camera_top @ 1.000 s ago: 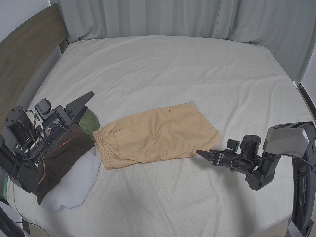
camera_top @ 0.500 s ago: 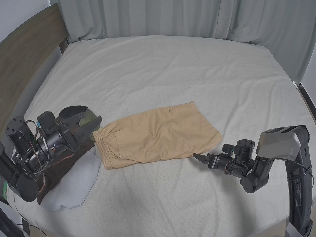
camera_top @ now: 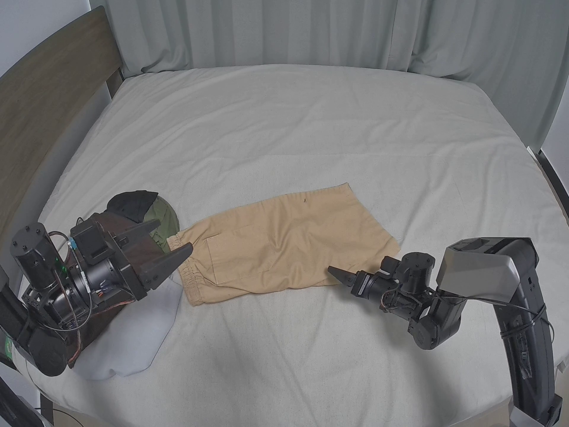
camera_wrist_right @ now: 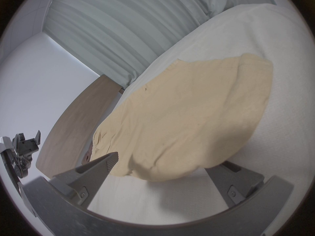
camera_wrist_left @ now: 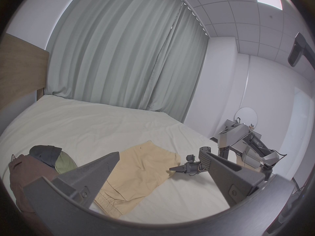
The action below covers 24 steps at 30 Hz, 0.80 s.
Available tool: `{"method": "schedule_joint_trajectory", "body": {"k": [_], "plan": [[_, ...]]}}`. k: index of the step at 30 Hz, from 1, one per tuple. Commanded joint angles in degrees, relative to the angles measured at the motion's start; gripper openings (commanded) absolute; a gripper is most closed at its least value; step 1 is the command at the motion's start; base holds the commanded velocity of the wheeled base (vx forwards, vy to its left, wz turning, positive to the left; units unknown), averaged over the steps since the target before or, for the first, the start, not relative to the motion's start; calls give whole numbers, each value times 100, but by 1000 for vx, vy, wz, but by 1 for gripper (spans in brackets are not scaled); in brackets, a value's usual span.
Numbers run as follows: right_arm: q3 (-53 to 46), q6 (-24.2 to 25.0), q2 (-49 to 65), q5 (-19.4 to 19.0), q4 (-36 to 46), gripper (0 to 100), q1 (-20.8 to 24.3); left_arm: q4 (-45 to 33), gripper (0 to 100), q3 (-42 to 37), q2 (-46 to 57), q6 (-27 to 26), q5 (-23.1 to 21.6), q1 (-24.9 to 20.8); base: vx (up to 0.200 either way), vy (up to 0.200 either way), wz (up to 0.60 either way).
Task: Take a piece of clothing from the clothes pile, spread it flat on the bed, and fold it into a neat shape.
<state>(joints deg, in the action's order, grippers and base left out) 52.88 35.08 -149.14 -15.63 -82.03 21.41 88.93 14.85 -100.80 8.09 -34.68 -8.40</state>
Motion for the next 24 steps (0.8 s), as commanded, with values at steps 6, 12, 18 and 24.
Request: {"method": "schedule_joint_trajectory", "body": {"k": [6, 12, 18, 24], "plan": [[574, 227, -361, 280, 38, 100, 109, 1, 100, 1, -1, 52, 5, -4, 0, 0, 0], [609, 341, -326, 280, 56, 100, 127, -7, 100, 62, -45, 105, -3, 5, 0, 0, 0], [609, 341, -317, 280, 29, 100, 127, -7, 100, 71, -62, 105, 40, 5, 0, 0, 0], [609, 341, -344, 280, 12, 100, 127, -7, 100, 62, -62, 69, 49, 5, 0, 0, 0]]}}
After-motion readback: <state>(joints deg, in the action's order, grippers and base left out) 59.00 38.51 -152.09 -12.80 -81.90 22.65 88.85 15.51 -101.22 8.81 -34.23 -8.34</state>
